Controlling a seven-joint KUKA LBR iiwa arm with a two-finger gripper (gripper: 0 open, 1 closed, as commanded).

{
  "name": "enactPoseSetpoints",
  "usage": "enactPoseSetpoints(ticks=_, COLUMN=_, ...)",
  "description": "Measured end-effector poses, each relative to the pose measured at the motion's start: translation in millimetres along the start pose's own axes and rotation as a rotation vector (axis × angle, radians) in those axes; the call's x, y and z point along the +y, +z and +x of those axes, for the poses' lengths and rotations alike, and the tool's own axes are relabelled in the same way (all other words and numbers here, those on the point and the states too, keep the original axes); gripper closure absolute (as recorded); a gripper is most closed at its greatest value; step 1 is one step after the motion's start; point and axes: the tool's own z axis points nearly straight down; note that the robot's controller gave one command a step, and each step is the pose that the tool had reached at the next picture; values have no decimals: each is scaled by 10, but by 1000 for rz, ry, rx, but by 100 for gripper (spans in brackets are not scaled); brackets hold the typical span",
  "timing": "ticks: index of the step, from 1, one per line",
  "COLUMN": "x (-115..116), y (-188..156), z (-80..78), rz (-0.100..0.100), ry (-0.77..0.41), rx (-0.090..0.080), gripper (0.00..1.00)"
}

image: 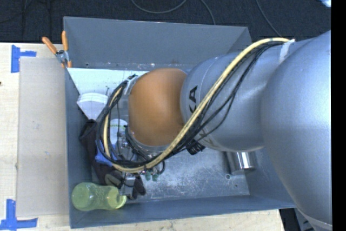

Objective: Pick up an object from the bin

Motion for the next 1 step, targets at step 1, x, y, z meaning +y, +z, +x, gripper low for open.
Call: enactPoseSetpoints(ticks=1, x=-180, y=355, z=29, rz=0, ry=111, rx=-1, gripper=0)
